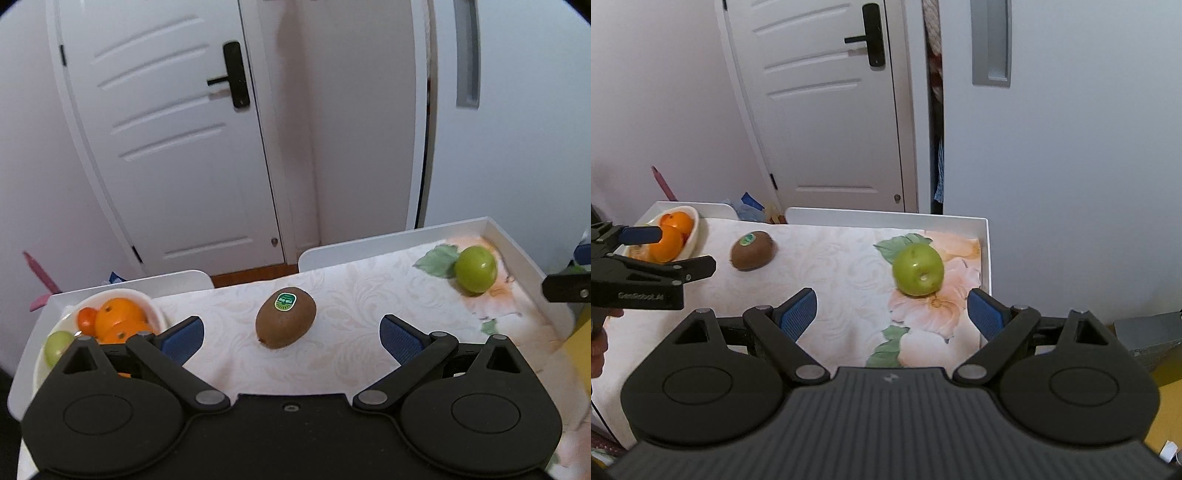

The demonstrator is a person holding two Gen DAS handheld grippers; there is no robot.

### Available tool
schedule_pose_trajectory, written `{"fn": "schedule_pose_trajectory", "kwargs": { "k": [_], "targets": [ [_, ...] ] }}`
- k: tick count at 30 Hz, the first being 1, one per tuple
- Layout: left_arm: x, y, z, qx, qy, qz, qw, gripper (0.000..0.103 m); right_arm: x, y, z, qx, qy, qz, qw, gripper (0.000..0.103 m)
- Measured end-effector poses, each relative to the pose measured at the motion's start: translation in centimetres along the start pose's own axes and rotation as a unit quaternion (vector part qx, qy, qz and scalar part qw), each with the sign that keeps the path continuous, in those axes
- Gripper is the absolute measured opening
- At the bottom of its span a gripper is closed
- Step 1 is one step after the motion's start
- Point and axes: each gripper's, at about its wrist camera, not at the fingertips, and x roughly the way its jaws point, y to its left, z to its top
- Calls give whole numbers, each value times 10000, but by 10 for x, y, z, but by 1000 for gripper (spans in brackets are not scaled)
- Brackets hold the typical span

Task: Organize fruits
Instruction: 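Close the left tool on the kiwi while the right tool grasps the green apple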

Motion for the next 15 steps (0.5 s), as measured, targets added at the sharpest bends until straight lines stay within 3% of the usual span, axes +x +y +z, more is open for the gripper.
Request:
{"fn": "schedule_pose_trajectory", "kwargs": {
  "k": [10, 15],
  "targets": [
    [78, 14, 7, -56, 502, -193, 9985, 96, 61, -10, 9, -148, 175, -65, 9997, 100],
    [102, 17, 10, 26, 665, -323, 9973, 86, 84, -11, 13, -148, 256, -123, 9995, 100]
  ]
}}
